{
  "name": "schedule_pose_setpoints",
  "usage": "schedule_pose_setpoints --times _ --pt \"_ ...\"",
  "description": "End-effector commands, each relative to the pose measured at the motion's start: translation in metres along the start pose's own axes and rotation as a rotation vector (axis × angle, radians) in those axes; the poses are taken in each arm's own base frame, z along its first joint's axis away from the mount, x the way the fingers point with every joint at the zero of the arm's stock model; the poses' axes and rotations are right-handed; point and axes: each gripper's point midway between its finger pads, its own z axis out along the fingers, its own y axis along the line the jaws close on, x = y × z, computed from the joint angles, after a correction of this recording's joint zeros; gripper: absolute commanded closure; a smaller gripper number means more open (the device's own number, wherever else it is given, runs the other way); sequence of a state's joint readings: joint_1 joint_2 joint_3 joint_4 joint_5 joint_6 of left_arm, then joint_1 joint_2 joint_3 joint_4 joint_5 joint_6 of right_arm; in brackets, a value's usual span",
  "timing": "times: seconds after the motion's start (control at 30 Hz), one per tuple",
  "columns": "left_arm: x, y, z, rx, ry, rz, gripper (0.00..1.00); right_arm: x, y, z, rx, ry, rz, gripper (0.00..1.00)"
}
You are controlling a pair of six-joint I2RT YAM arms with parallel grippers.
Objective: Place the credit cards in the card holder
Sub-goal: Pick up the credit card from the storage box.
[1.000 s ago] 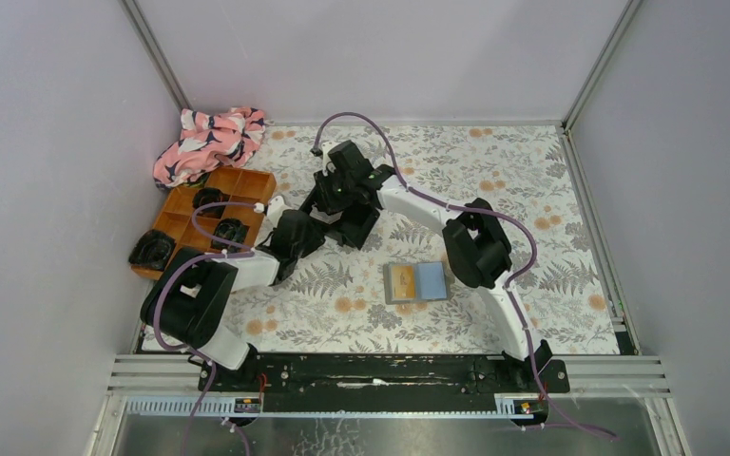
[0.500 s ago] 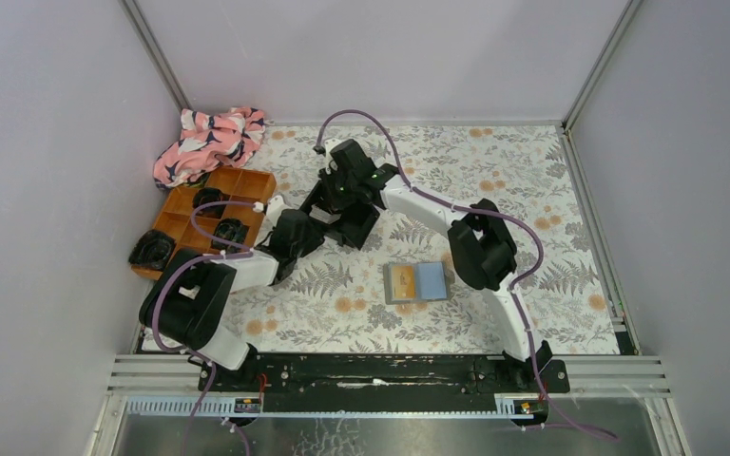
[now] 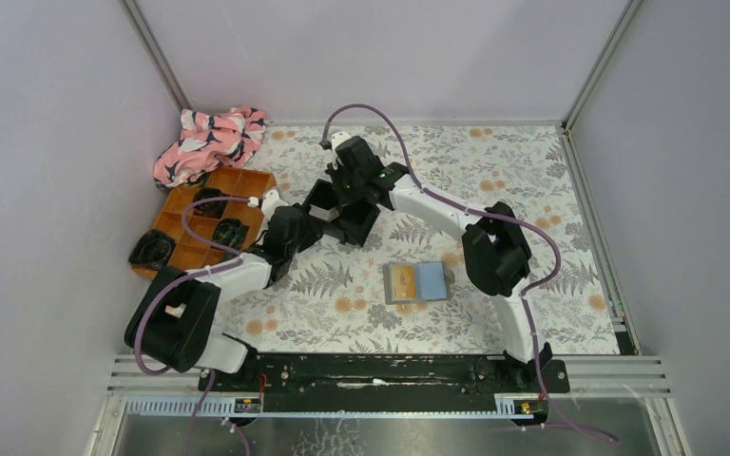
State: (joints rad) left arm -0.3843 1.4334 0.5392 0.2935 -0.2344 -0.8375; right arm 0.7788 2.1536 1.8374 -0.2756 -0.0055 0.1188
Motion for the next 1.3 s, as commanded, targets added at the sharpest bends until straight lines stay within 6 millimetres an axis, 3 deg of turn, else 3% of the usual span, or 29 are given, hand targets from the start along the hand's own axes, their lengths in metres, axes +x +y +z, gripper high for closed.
schedule_pose_setpoints --times 0.0,0.27,0.33,0.5,0.6,0.73,0.93,1.13,1.27 --pt "-0.022 -0.009 -0.010 0.028 -0.066 0.015 0.46 -0.044 0.008 -0.045 0.009 -0.133 -0.035 1.00" --pt "-0.036 -0.027 -0.039 0.134 -0.097 0.021 0.46 -0.036 0.012 -0.094 -0.020 -0.156 -0.004 1.00" --pt "-0.040 -0.034 -0.048 0.175 -0.107 0.026 0.45 -0.033 0.016 -0.114 -0.038 -0.170 0.009 1.00" --pt "-0.045 -0.066 -0.071 0.359 -0.108 0.071 0.45 -0.011 0.026 -0.160 -0.109 -0.177 0.055 1.00" --pt "-0.040 -0.092 -0.090 0.540 -0.099 0.112 0.44 0.014 0.031 -0.181 -0.160 -0.163 0.083 1.00" --pt "-0.025 -0.118 -0.119 0.790 -0.074 0.155 0.44 0.050 0.040 -0.202 -0.245 -0.152 0.129 1.00" --pt "0.020 -0.143 -0.158 1.110 0.072 0.242 0.43 0.094 0.053 -0.220 -0.356 -0.112 0.192 1.00" --pt "0.066 -0.154 -0.179 1.260 0.217 0.353 0.45 0.112 0.061 -0.232 -0.423 -0.098 0.229 1.00" --pt "0.080 -0.149 -0.184 1.301 0.275 0.370 0.47 0.116 0.061 -0.237 -0.445 -0.094 0.254 1.00"
